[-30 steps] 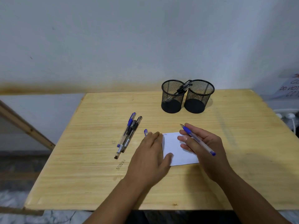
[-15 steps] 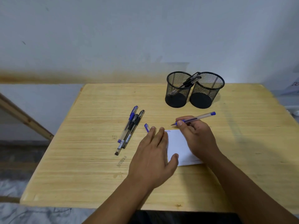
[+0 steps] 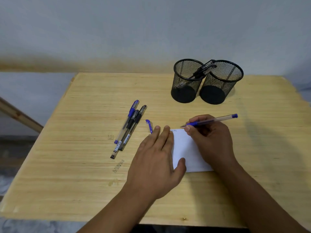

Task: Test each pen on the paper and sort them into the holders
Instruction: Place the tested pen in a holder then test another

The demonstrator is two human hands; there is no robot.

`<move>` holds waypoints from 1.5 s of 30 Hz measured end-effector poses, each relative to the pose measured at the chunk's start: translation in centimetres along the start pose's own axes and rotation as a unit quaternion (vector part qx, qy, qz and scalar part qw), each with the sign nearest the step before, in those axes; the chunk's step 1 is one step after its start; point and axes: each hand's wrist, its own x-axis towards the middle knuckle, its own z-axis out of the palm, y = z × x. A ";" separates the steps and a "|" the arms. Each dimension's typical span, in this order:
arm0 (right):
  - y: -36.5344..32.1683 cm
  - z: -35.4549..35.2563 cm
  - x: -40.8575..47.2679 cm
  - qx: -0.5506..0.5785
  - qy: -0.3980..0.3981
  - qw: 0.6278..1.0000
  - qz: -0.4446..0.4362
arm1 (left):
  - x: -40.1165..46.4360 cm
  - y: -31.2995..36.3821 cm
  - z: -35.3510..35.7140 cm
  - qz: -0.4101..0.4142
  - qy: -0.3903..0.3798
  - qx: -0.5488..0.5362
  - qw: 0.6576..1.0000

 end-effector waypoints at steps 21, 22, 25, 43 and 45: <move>-0.1 0.9 -0.1 -0.077 0.009 0.996 -0.037 | 0.1 0.3 -0.5 -0.029 -0.024 0.005 0.999; -0.1 0.9 -0.1 -0.078 0.009 0.996 -0.039 | 0.1 0.3 -0.5 -0.029 -0.022 0.003 0.999; 0.0 1.0 -0.1 -0.082 0.006 0.996 -0.045 | 0.1 0.3 -0.5 -0.028 -0.018 0.000 0.999; 0.2 1.1 -0.1 -0.088 0.007 0.994 -0.061 | 0.1 0.3 -0.6 -0.032 -0.021 0.003 0.999; 0.2 1.1 -0.1 -0.090 0.006 0.994 -0.059 | 0.1 0.4 -0.6 -0.032 -0.022 0.001 0.999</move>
